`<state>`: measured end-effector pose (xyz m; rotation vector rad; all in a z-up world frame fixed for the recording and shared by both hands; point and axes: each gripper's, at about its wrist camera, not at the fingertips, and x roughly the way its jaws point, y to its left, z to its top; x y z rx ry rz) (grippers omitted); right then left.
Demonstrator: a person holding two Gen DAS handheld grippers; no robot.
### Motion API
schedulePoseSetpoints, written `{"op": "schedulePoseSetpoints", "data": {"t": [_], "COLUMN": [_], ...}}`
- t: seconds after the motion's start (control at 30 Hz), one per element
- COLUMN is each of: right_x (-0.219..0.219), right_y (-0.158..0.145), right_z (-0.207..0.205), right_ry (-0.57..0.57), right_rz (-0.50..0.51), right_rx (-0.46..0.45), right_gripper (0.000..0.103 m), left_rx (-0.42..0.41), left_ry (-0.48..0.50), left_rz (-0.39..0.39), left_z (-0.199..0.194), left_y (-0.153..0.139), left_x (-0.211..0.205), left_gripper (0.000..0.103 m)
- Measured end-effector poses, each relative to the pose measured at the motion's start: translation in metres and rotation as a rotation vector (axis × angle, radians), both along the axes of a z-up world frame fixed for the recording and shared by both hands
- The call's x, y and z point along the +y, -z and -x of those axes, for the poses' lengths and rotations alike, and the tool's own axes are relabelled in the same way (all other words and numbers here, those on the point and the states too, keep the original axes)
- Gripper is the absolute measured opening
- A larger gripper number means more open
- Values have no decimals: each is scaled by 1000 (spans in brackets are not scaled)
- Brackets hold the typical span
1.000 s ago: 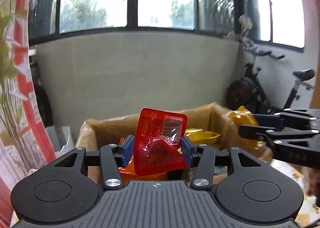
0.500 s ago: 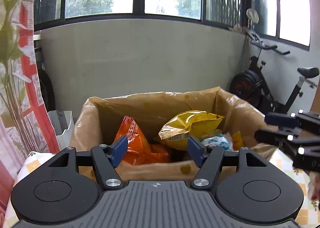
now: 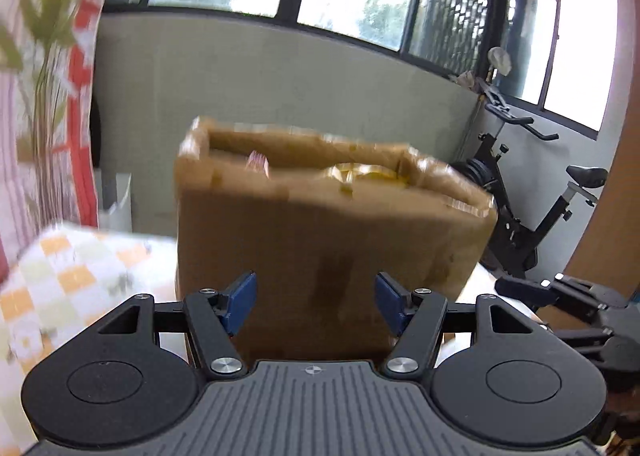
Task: Organize snacks
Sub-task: 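Lower both open tools toward the orange-white biscuit bar, then grasp the biscuit bar with left tool while right tool grips its other end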
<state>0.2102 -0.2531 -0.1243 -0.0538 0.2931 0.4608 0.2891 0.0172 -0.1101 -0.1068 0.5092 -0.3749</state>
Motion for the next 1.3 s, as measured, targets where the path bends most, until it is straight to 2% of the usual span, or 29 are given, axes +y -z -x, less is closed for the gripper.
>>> {"op": "schedulePoseSetpoints", "data": {"t": [0.13, 0.3, 0.5, 0.83, 1.0, 1.3], "right_x": [-1, -4, -5, -25, -16, -5], "right_y": [28, 64, 92, 107, 109, 111], "right_z": [-4, -21, -35, -43, -43, -38], "right_ry": [-17, 19, 50, 74, 80, 78], "right_rz": [24, 97, 80, 17, 81, 120], "right_rx": [75, 158, 254, 338, 345, 341], "right_gripper": [53, 53, 53, 53, 55, 52], "left_rx": [86, 170, 251, 319, 352, 330], "left_ry": [-21, 7, 53, 100, 91, 103], "left_rz": [7, -7, -39, -36, -6, -41], "left_z": [0, -14, -31, -52, -64, -64], "left_y": [27, 53, 78, 105, 120, 133], "left_x": [-3, -12, -39, -68, -75, -88], "left_gripper": [59, 59, 59, 59, 59, 59]}}
